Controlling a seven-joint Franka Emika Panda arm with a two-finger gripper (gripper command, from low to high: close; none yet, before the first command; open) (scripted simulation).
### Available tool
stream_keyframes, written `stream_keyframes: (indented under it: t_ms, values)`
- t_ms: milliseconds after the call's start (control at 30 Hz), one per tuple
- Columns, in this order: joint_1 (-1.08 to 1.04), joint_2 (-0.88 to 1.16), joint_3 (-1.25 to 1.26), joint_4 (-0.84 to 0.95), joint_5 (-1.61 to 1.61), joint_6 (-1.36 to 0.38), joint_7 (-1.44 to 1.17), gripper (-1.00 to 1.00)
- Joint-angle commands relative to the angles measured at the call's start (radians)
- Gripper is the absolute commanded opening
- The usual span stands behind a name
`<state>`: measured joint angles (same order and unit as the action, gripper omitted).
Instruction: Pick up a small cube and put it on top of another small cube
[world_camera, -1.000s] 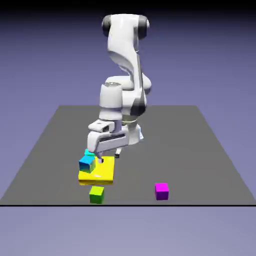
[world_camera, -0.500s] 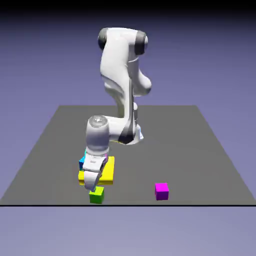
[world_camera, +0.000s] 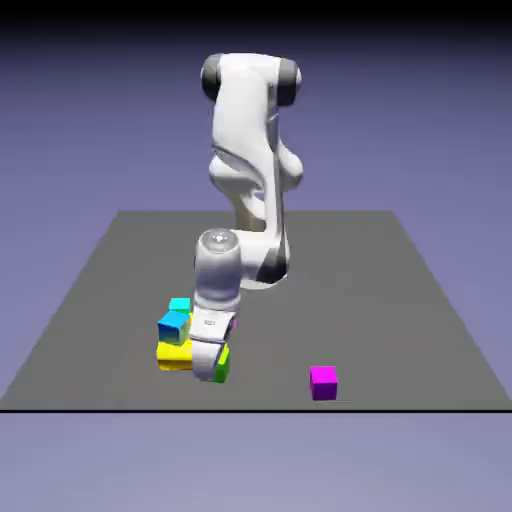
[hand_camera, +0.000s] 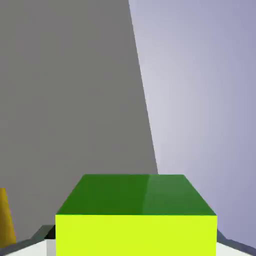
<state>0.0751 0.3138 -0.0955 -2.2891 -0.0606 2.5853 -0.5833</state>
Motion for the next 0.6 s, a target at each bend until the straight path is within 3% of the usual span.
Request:
stream_keyframes:
  t_ms: [0, 267, 433, 467, 567]
  values:
    - [0.023, -0.011, 0.018, -0.002, -0.009, -0.011, 0.044, -1.00]
    - [0.183, -0.091, 0.141, -0.017, -0.069, -0.093, 0.345, -1.00]
    - [0.191, 0.069, 0.118, -0.015, -0.102, 0.066, 0.371, -1.00]
    - [0.191, 0.069, 0.118, -0.015, -0.102, 0.066, 0.371, 1.00]
    - [0.187, -0.003, 0.128, -0.016, -0.087, -0.006, 0.359, 1.00]
